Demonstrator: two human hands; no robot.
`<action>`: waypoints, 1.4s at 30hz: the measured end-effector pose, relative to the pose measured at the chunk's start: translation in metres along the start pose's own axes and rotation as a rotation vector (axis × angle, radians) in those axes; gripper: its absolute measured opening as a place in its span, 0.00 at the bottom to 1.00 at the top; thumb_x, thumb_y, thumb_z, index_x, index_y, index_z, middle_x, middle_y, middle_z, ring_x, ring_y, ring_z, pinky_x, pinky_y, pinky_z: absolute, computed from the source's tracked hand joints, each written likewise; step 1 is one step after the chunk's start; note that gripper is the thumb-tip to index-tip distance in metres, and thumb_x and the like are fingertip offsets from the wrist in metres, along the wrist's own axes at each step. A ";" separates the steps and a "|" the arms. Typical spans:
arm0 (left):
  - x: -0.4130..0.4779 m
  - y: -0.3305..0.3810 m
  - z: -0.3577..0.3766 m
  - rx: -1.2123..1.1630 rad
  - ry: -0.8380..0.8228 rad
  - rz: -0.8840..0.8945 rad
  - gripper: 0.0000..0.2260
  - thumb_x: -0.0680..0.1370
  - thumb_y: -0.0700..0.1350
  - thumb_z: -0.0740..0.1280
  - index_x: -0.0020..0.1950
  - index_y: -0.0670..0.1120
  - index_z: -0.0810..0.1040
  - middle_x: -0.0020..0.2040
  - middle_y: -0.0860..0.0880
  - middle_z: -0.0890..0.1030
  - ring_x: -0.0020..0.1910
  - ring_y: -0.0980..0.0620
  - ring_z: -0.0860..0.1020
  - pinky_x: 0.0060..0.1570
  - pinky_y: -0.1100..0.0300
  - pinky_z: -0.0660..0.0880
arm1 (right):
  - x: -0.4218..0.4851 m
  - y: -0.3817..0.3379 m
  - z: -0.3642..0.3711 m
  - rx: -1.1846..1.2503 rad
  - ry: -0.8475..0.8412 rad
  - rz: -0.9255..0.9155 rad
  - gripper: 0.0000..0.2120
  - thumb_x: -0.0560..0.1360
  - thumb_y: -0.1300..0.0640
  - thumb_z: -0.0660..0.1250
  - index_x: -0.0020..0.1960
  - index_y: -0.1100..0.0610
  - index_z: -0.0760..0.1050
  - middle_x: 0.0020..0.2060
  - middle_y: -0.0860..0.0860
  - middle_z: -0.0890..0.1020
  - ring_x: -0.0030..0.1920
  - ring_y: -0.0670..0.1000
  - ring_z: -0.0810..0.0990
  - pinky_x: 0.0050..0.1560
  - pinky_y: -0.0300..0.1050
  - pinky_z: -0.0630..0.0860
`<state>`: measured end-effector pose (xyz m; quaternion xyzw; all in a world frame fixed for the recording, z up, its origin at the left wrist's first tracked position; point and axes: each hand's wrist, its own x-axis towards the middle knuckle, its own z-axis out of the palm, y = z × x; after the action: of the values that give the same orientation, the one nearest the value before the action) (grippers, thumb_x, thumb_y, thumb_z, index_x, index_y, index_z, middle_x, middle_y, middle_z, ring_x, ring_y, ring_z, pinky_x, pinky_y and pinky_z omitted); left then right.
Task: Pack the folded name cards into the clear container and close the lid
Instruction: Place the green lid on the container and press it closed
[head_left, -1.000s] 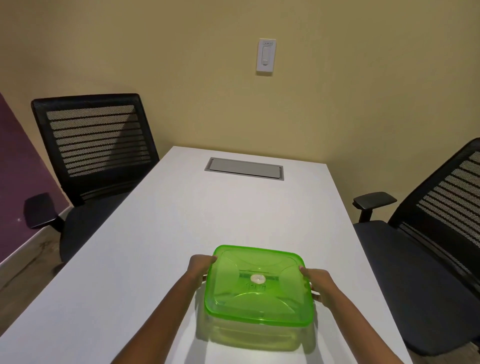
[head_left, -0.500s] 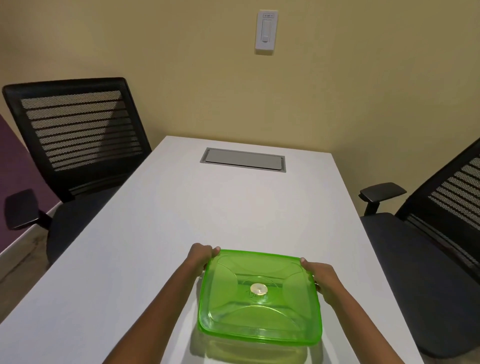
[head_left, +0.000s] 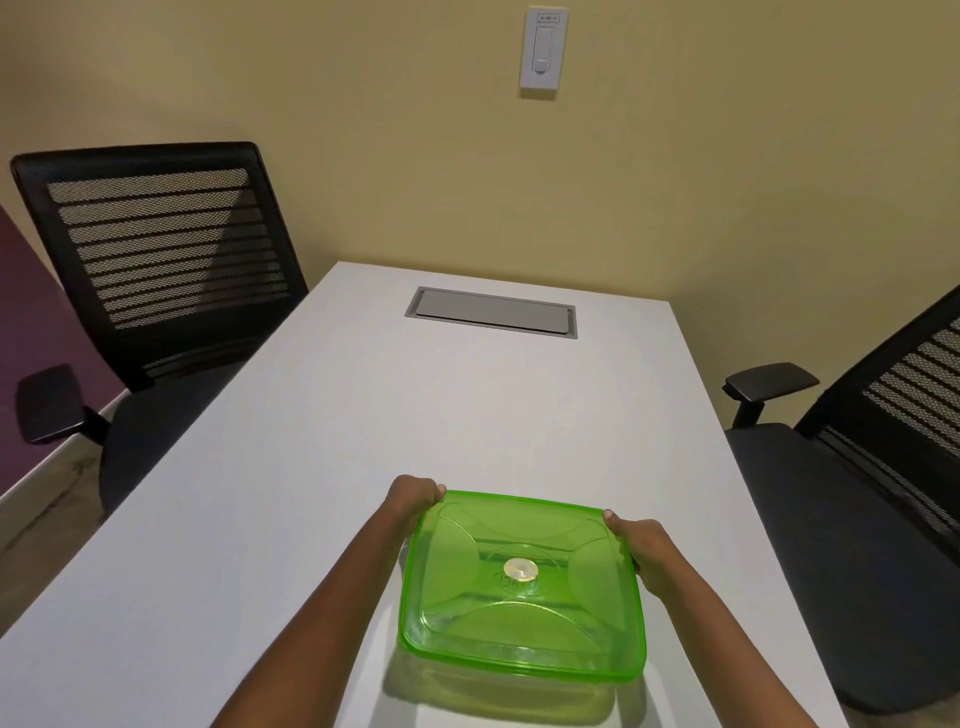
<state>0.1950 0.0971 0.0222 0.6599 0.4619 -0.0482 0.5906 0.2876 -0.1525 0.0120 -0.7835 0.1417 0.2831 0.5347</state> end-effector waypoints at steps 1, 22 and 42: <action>-0.001 0.000 0.000 0.008 0.000 -0.002 0.12 0.79 0.37 0.61 0.36 0.34 0.71 0.51 0.33 0.75 0.47 0.47 0.75 0.39 0.58 0.65 | 0.000 0.000 0.000 0.003 0.008 0.000 0.13 0.76 0.57 0.65 0.41 0.68 0.72 0.30 0.56 0.73 0.30 0.53 0.70 0.29 0.44 0.66; -0.019 -0.013 -0.034 -0.155 -0.192 -0.033 0.09 0.75 0.33 0.67 0.35 0.39 0.74 0.34 0.44 0.77 0.27 0.53 0.78 0.26 0.65 0.76 | -0.030 -0.059 0.150 -0.988 -0.365 -0.509 0.21 0.77 0.44 0.58 0.54 0.60 0.79 0.53 0.58 0.81 0.55 0.56 0.76 0.60 0.51 0.66; 0.005 -0.029 -0.012 -0.085 0.071 -0.032 0.11 0.72 0.36 0.70 0.30 0.41 0.73 0.34 0.42 0.76 0.39 0.45 0.74 0.43 0.54 0.71 | -0.009 -0.053 0.163 -0.819 -0.262 -0.281 0.23 0.73 0.46 0.66 0.29 0.56 0.58 0.35 0.53 0.69 0.47 0.53 0.68 0.50 0.49 0.60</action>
<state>0.1734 0.1059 0.0013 0.6282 0.4944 -0.0146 0.6006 0.2613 0.0168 0.0140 -0.8997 -0.1587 0.3372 0.2274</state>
